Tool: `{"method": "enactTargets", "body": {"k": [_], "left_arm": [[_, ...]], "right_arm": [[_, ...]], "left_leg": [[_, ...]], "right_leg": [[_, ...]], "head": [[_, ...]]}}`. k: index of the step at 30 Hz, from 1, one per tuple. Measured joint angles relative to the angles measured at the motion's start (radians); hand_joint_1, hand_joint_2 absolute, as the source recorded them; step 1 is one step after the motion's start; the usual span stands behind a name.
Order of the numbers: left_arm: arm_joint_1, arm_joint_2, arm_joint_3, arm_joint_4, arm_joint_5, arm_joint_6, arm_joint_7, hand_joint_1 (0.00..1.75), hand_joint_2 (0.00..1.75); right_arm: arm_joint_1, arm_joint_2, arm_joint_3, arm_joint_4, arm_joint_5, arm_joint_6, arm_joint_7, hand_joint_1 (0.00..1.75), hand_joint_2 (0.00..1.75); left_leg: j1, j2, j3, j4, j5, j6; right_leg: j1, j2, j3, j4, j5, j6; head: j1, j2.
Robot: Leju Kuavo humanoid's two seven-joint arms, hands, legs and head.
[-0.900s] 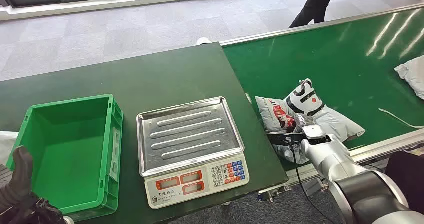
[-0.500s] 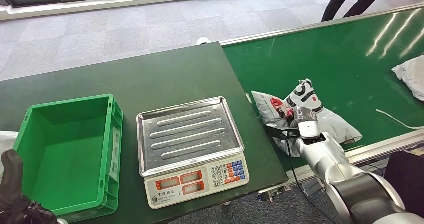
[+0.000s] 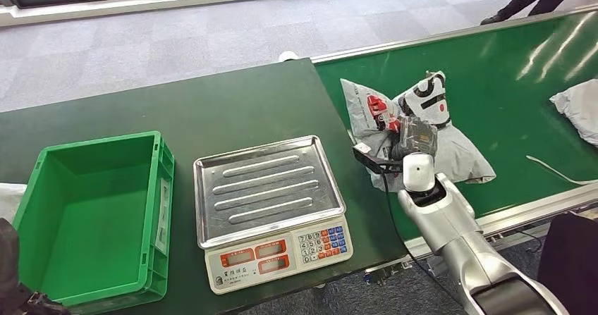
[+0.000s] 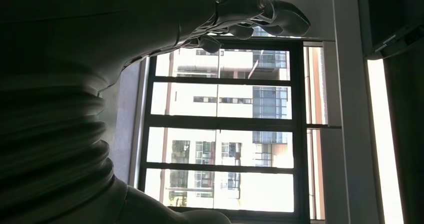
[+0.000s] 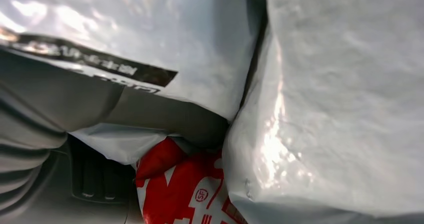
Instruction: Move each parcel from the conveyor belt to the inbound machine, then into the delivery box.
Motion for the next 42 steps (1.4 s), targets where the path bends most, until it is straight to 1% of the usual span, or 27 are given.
{"method": "enactTargets", "body": {"k": [5, 11, 14, 19, 21, 23, 25, 28, 31, 32, 34, 38, 42], "left_arm": [[0.001, 0.0, 0.001, -0.001, -0.003, -0.001, 0.0, 0.0, 1.75], [-0.001, 0.0, 0.001, 0.0, -0.006, -0.004, 0.0, 0.0, 1.75], [-0.001, 0.0, 0.001, 0.001, -0.006, -0.006, 0.0, 0.0, 1.75], [-0.001, 0.0, 0.001, 0.001, -0.006, -0.006, 0.0, 0.0, 1.75], [-0.001, 0.0, 0.001, 0.001, -0.006, -0.007, 0.0, 0.0, 1.75], [-0.001, 0.0, 0.001, 0.002, -0.006, -0.009, 0.0, 0.0, 1.75], [-0.002, 0.0, 0.001, 0.006, -0.006, -0.011, 0.0, 0.0, 1.75], [-0.004, 0.0, -0.001, 0.016, -0.008, -0.014, 0.0, 0.0, 1.75], [-0.008, 0.001, -0.009, 0.029, -0.009, -0.006, 0.0, 0.0, 1.75], [-0.009, 0.001, -0.013, 0.033, -0.008, 0.0, 0.0, 0.0, 1.75], [-0.011, 0.001, -0.021, 0.039, -0.006, 0.011, 0.0, 0.0, 1.75], [-0.011, 0.001, -0.028, 0.046, -0.004, 0.019, 0.0, 0.0, 1.75], [-0.011, 0.002, -0.032, 0.05, 0.002, 0.021, 0.0, 0.0, 1.75]], "right_arm": [[0.033, 0.002, 0.02, -0.13, 0.0, -0.002, 0.029, 1.75, 1.75], [0.053, 0.002, 0.113, -0.25, 0.001, -0.028, 0.029, 1.75, 1.75], [0.056, 0.002, 0.146, -0.282, 0.001, -0.033, 0.026, 1.75, 1.75], [0.06, 0.002, 0.171, -0.309, 0.001, -0.034, 0.026, 1.75, 1.75], [0.061, 0.002, 0.178, -0.315, 0.001, -0.038, 0.014, 1.75, 1.75], [0.058, 0.002, 0.191, -0.318, 0.001, -0.048, -0.022, 1.75, 1.75], [0.05, 0.007, 0.22, -0.319, 0.001, -0.059, -0.086, 1.75, 1.75], [0.031, 0.037, 0.287, -0.313, -0.005, -0.08, -0.229, 1.75, 1.75], [-0.002, 0.083, 0.362, -0.278, -0.027, -0.118, -0.395, 1.75, 1.75], [-0.015, 0.099, 0.387, -0.261, -0.037, -0.131, -0.433, 1.75, 1.75], [-0.043, 0.125, 0.429, -0.228, -0.057, -0.145, -0.473, 1.75, 1.75], [-0.087, 0.158, 0.472, -0.178, -0.075, -0.148, -0.493, 1.75, 1.75], [-0.129, 0.174, 0.501, -0.131, -0.106, -0.154, -0.521, 1.75, 1.75]], "left_leg": [[0.0, 0.0, 0.0, 0.0, 0.0, 0.0], [0.0, 0.001, 0.001, 0.0, 0.0, 0.0], [0.0, 0.001, 0.001, 0.0, 0.0, 0.0], [0.0, 0.001, 0.0, 0.0, 0.001, 0.0], [0.0, 0.001, 0.0, 0.0, 0.001, 0.0], [0.0, 0.001, 0.0, 0.0, 0.001, 0.0], [0.0, 0.002, 0.0, 0.0, 0.0, 0.0], [0.001, 0.003, 0.001, 0.0, 0.001, 0.0], [0.002, 0.004, 0.001, 0.0, 0.002, -0.002], [0.002, 0.004, 0.001, 0.0, 0.002, -0.002], [0.002, 0.004, 0.001, 0.0, 0.002, -0.002], [0.002, 0.004, 0.0, 0.0, 0.002, -0.002], [0.002, 0.004, 0.0, 0.0, 0.002, -0.002]], "right_leg": [[0.0, 0.0, 0.0, 0.0, 0.0, 0.0], [0.0, 0.001, 0.0, 0.0, 0.0, 0.0], [0.0, 0.001, 0.0, 0.0, 0.0, 0.0], [0.0, 0.002, 0.0, 0.0, 0.0, 0.0], [0.0, 0.001, 0.0, 0.0, 0.0, 0.0], [0.0, 0.002, 0.0, 0.0, 0.0, 0.0], [0.0, 0.002, 0.0, 0.0, 0.0, 0.0], [0.001, 0.003, 0.0, 0.0, 0.0, 0.0], [0.002, 0.004, -0.001, 0.0, 0.001, -0.001], [0.002, 0.005, -0.001, 0.0, 0.001, -0.001], [0.002, 0.004, -0.002, 0.0, 0.001, -0.001], [0.002, 0.004, -0.001, 0.0, 0.001, -0.001], [0.001, 0.005, -0.001, 0.0, 0.002, -0.001]], "head": [[0.0, 0.0], [0.0, 0.0], [0.0, 0.0], [0.0, 0.0], [0.0, 0.0], [0.0, 0.0], [0.0, 0.0], [0.0, 0.0], [0.0, 0.0], [0.0, 0.0], [0.0, 0.0], [0.0, 0.0], [0.0, 0.0]]}}
